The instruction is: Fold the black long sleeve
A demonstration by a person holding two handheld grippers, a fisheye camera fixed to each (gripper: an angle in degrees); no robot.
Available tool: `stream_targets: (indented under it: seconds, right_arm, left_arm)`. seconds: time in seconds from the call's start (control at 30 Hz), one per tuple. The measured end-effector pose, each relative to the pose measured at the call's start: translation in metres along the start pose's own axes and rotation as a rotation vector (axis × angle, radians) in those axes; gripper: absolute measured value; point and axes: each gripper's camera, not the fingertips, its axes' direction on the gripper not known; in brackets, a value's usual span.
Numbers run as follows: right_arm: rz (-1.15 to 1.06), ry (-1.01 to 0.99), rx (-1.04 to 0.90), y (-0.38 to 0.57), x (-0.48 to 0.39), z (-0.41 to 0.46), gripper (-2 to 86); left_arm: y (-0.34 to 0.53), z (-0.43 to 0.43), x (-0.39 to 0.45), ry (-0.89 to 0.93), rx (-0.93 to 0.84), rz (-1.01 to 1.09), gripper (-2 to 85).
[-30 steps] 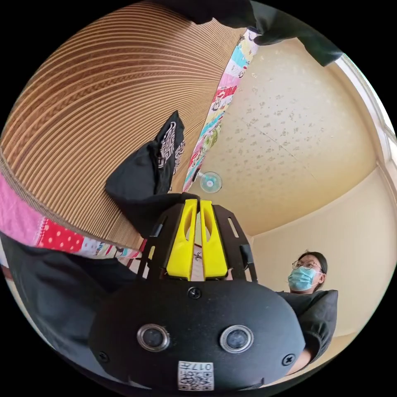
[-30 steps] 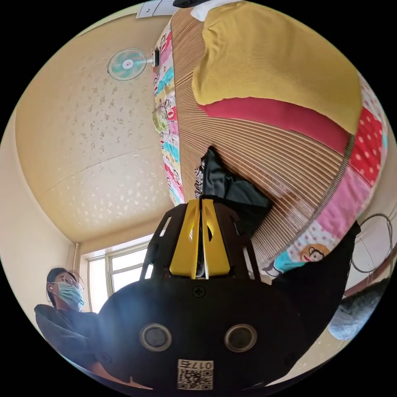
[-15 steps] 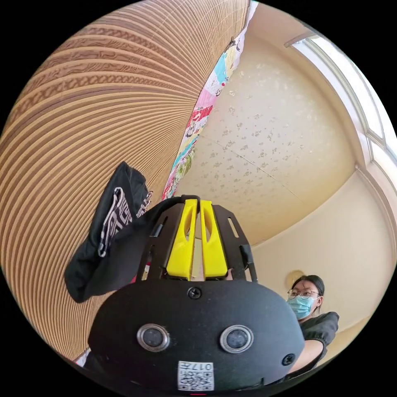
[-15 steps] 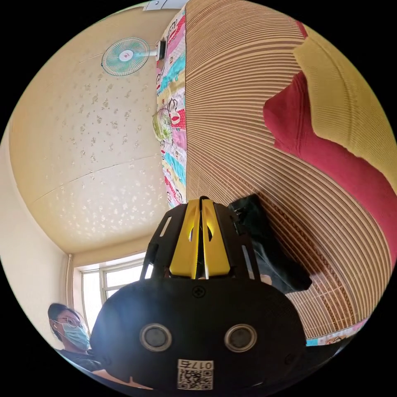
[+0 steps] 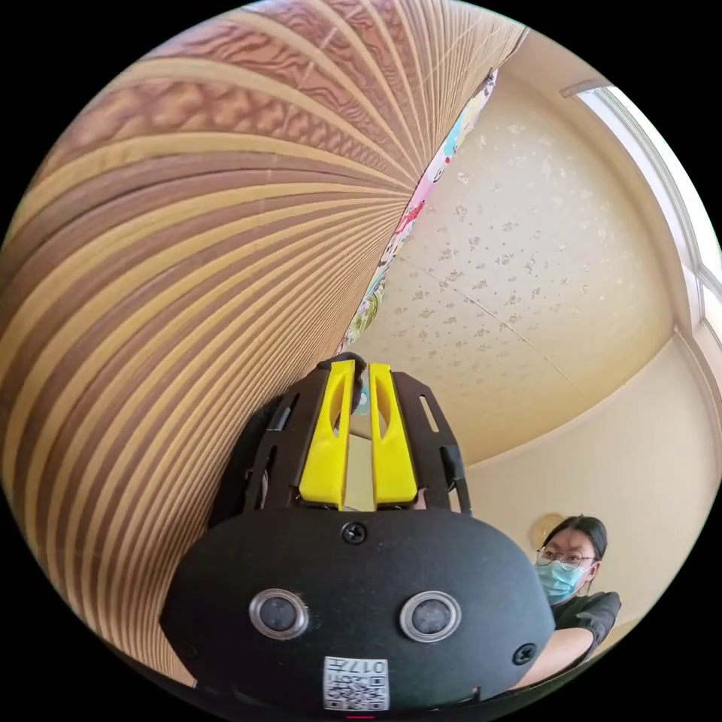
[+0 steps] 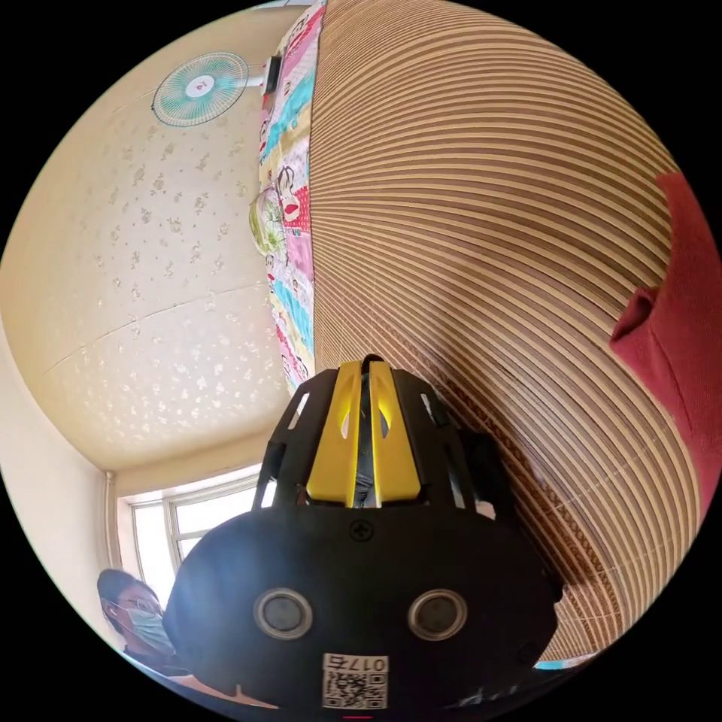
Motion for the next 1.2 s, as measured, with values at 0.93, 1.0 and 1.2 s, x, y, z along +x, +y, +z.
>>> stream_targets:
  seconds: [0.93, 1.0, 1.2]
  right_arm:
    - [-0.681, 0.253, -0.96, 0.258, -0.06, 0.355, 9.1]
    - [-0.722, 0.351, -1.008, 0.285, -0.064, 0.39, 10.0]
    - [-0.782, 0.69, -1.016, 0.341, -0.056, 0.458, 12.1]
  left_arm:
    - [0.13, -0.005, -0.065, -0.74, -0.264, 0.15, 13.0]
    - [0.132, -0.006, -0.073, -0.735, -0.266, 0.159, 12.6]
    - [0.146, -0.001, -0.115, -0.638, -0.271, 0.118, 9.4]
